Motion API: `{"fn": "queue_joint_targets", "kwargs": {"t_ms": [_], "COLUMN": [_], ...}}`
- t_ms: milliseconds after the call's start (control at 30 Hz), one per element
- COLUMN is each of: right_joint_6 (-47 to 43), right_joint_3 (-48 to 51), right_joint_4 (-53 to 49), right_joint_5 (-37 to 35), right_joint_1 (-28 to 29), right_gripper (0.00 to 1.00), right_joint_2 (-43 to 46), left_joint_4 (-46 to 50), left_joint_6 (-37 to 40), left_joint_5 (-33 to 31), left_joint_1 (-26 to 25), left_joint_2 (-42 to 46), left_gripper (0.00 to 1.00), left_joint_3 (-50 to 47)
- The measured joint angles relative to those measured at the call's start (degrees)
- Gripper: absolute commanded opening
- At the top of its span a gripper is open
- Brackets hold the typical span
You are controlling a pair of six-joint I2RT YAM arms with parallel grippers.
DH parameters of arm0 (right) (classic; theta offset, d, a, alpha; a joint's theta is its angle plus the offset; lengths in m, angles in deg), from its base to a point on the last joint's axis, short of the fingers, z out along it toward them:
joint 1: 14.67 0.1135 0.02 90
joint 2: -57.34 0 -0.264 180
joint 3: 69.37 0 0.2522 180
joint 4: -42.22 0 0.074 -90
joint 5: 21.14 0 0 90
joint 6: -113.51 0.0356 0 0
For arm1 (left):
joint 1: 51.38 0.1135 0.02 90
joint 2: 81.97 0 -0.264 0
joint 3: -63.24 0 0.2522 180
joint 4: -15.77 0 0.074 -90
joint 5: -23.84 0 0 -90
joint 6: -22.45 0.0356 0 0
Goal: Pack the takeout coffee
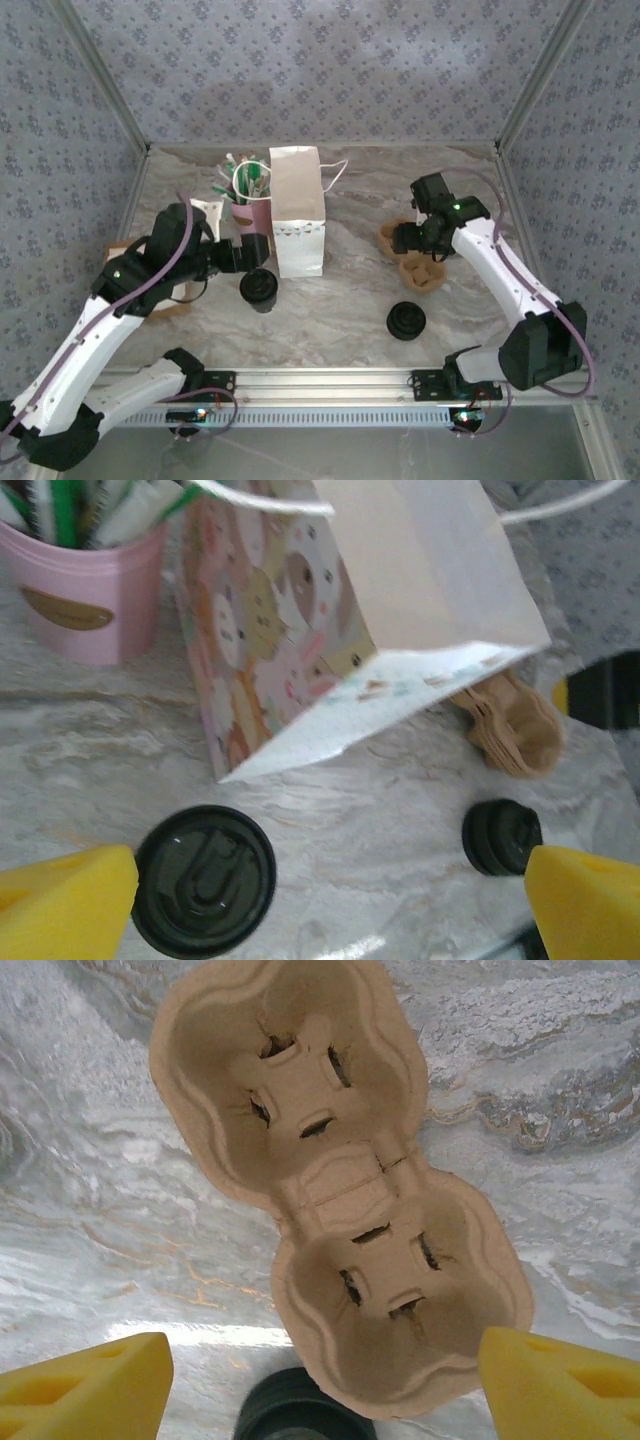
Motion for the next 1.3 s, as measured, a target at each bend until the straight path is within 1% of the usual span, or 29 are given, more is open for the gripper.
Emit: {"fn": "queue_joint_targets", "kwargs": {"t_ms": [133, 233, 333, 433, 500, 567, 633, 733, 900, 1067, 1300], "right_joint_6": [-3.8, -6.2, -8.2, -9.4, -10.2, -10.9, -11.6, -12.6, -13.7, -14.1, -14.6], "right_joint_3": [-1.5, -1.9, -2.0, -2.0, -2.4, -2.9, -3.8, -5.2, -5.8, -6.2, -7.4], "right_joint_4": [-2.3, -3.3, -3.6, -3.8, -4.2, -4.2, -4.2, -4.0, -3.0, -2.6, -2.1], "right_joint_5": [-0.3, -0.3, -0.3, -0.4, -0.5, -0.7, -0.8, -0.8, -0.5, 0.0, 0.3], "right_joint_1": [-0.8, -1.4, -1.6, -1.7, -1.7, -1.7, -1.9, -2.2, -2.3, -2.3, -2.3], "right_gripper": [0.75, 0.7, 0.69, 0.69, 0.69, 0.69, 0.67, 0.63, 0.59, 0.54, 0.53], "right_joint_2": [-2.5, -4.3, -5.6, -6.9, -8.1, -9.2, -10.6, -13.2, -16.6, -18.0, -19.4], "left_joint_4": [-1.5, -3.3, -6.5, -11.5, -13.7, -15.1, -16.8, -18.5, -19.7, -19.9, -20.7], "left_joint_6": [0.0, -0.5, -0.9, -0.9, -0.9, -0.8, -0.7, -0.6, -0.7, -0.6, -0.4], "left_joint_5": [1.2, 1.2, 1.2, 1.0, 0.1, -1.4, -3.0, -4.4, -7.7, -9.9, -11.0], "left_joint_1": [-3.3, -6.8, -11.8, -18.5, -23.4, -26.9, -29.6, -31.4, -32.9, -34.5, -34.7], "left_joint_2": [3.2, 5.0, 6.2, 6.4, 4.8, 2.7, -0.2, -2.7, -6.5, -10.5, -13.2], "left_gripper": [0.99, 0.99, 1.0, 1.0, 1.0, 0.99, 1.0, 0.99, 0.99, 0.99, 0.99], "left_joint_3": [-3.2, -6.6, -10.6, -15.5, -17.7, -18.0, -18.0, -18.0, -17.7, -15.6, -13.1]}}
